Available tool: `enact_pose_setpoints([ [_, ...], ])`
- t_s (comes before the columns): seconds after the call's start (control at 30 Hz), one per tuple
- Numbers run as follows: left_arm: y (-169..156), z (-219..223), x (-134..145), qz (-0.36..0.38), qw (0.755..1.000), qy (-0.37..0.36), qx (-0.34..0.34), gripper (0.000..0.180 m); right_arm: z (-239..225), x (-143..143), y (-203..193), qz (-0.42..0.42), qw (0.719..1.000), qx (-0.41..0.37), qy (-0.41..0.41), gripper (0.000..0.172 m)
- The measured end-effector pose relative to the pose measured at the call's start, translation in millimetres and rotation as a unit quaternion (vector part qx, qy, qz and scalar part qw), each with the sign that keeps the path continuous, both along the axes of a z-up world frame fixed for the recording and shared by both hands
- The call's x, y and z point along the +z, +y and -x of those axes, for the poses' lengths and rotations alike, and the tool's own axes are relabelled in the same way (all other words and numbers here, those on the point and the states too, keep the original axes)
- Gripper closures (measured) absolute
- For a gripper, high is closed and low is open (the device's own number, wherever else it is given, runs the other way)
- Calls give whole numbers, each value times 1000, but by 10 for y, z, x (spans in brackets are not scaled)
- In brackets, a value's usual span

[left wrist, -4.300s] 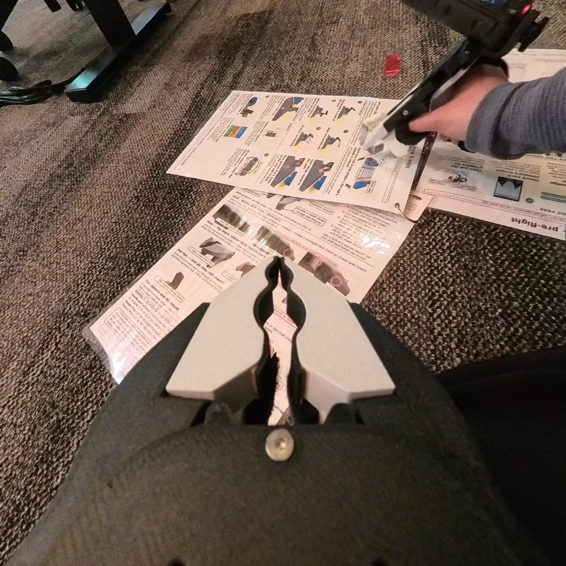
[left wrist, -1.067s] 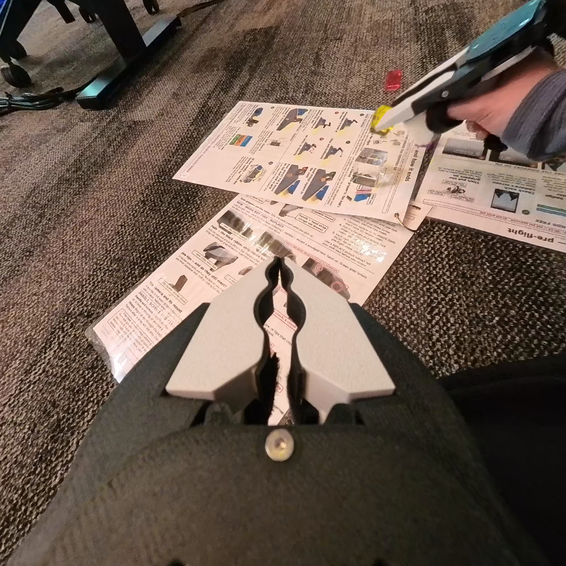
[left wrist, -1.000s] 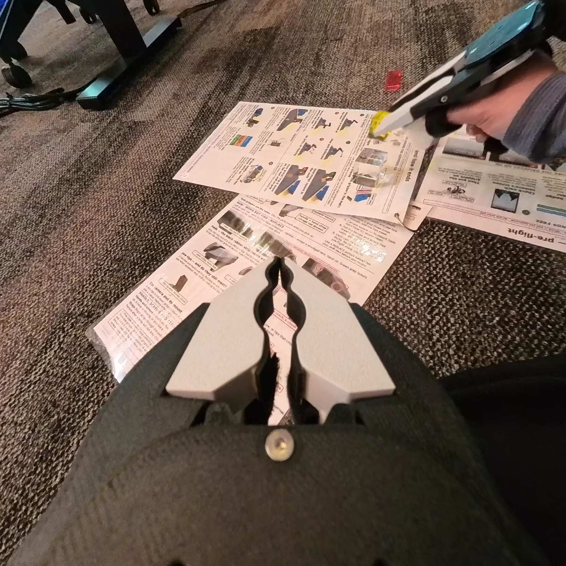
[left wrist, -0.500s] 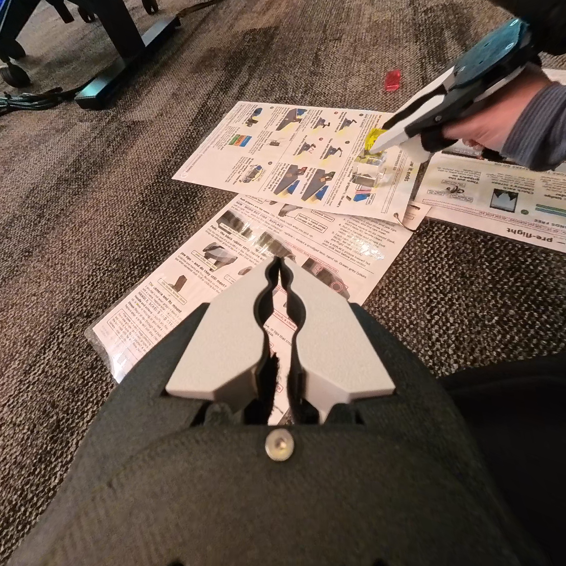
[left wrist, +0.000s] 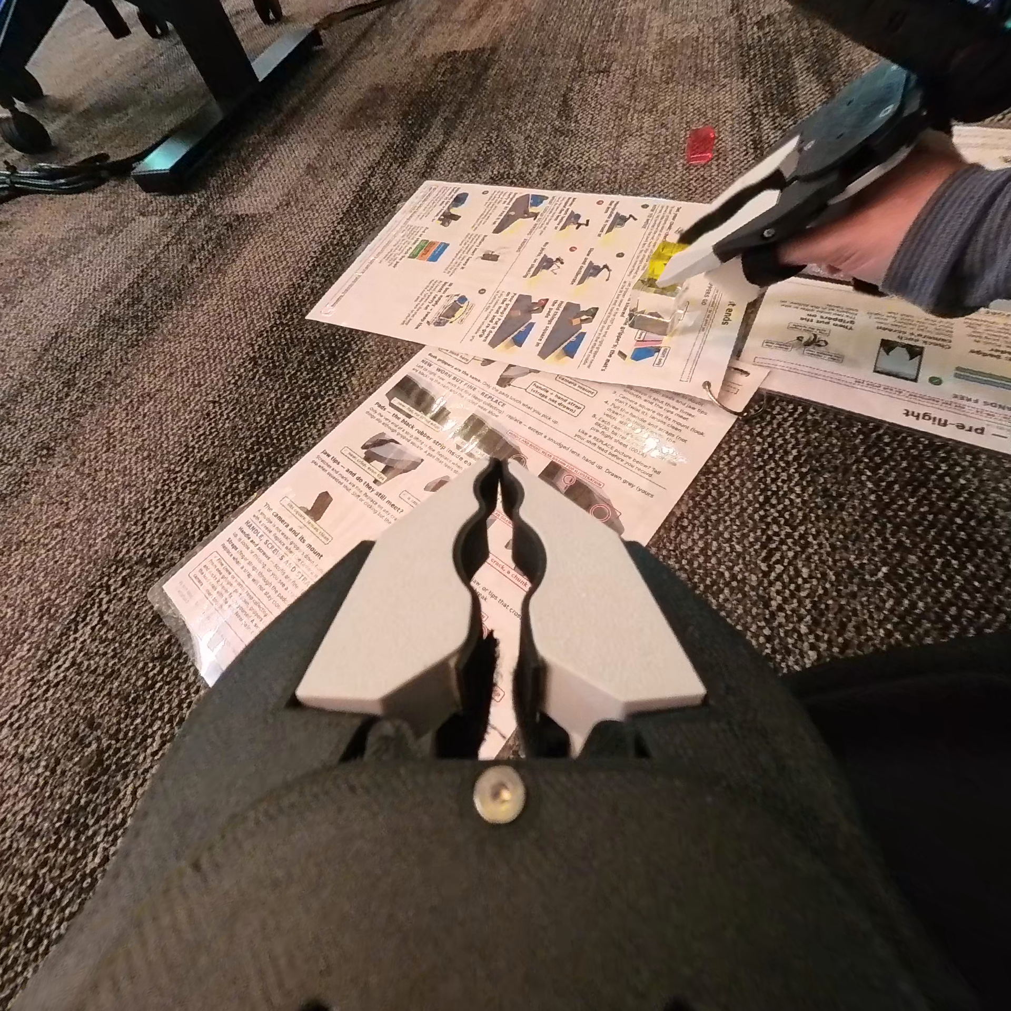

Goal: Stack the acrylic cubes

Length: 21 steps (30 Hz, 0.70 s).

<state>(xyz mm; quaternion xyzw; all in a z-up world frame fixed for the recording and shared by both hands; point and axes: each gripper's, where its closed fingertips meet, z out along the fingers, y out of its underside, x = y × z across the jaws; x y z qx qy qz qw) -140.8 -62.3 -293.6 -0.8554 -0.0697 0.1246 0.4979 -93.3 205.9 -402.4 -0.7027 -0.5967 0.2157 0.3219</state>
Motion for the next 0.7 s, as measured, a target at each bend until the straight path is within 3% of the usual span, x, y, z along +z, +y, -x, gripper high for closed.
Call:
enact_pose_setpoints([
  [0.3,0,1,-1,0,1000,0,0,180,-7,-26,3,15,1000,-6,1,146],
  [0.5,-4,3,6,-2,1000,0,1,180,12,-56,-94,47,999,14,10,110],
  [0.7,-6,3,8,-2,1000,-1,1,180,70,201,-78,42,996,23,76,94],
])
